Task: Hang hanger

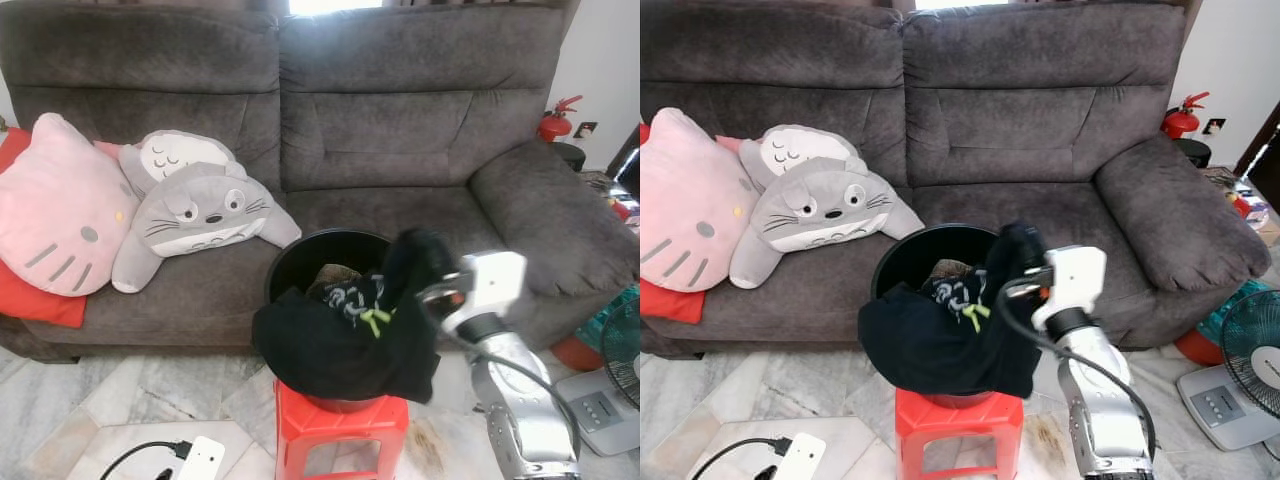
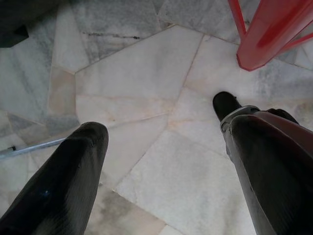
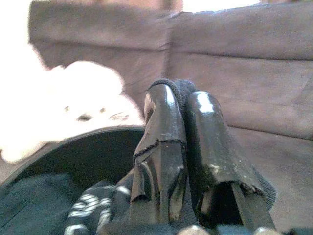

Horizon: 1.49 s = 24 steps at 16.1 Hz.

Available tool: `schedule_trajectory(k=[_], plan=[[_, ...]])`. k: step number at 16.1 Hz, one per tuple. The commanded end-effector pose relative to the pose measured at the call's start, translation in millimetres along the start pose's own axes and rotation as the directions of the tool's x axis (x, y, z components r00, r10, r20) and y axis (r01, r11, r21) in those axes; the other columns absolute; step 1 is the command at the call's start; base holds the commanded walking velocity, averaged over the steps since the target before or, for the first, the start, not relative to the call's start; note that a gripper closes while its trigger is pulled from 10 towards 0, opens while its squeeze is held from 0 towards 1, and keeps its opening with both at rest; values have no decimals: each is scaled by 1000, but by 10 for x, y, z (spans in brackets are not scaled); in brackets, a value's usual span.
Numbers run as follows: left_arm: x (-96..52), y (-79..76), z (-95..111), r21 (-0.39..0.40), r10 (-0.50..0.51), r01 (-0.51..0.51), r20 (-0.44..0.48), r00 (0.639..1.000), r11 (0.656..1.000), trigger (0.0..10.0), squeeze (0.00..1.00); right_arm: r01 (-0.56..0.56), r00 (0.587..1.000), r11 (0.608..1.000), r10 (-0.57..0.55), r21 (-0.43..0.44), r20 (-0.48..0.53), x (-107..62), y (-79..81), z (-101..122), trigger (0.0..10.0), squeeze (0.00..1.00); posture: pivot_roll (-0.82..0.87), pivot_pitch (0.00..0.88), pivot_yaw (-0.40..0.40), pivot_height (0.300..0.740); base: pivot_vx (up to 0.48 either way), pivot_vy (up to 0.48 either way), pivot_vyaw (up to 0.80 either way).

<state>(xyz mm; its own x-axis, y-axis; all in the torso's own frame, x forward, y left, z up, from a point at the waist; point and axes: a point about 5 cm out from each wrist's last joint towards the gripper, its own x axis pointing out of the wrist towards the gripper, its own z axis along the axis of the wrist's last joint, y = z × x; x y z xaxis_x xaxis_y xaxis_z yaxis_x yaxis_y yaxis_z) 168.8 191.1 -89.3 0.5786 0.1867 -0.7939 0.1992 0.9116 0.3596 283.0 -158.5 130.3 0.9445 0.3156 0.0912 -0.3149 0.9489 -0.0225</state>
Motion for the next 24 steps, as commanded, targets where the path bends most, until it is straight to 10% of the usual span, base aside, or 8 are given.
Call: schedule_trajectory(k=[1, 7, 15, 19, 24], plan=[[-3, -10, -26, -20, -13, 12, -17, 1000, 1000, 10000, 0, -88, 995, 995, 86, -36, -47, -33, 62, 18, 0, 0, -152, 5, -15, 740, 0, 0, 0], [-1, -16, -25, -23, -35, 34, -19, 999, 999, 10000, 0, -274, 903, 953, 208, -132, -375, -283, 30, -302, 0, 0, -164, 12, -15, 740, 0, 0, 0], [0, -16, -21, -27, -41, 40, -19, 999, 999, 10000, 0, -439, 833, 893, 364, -97, -416, -432, 109, -262, 0, 0, -166, 13, -15, 740, 0, 0, 0], [0, -14, -19, -26, -42, 41, -18, 999, 999, 10000, 0, -142, 979, 989, 136, -32, -150, -143, -116, 120, 0, 0, -169, 14, -15, 740, 0, 0, 0], [-1, -20, -23, -32, -43, 42, -18, 999, 999, 10000, 0, 228, 974, 972, -228, 56, -16, -60, -354, 262, 0, 0, -164, 12, -20, 740, 0, 0, 0]])
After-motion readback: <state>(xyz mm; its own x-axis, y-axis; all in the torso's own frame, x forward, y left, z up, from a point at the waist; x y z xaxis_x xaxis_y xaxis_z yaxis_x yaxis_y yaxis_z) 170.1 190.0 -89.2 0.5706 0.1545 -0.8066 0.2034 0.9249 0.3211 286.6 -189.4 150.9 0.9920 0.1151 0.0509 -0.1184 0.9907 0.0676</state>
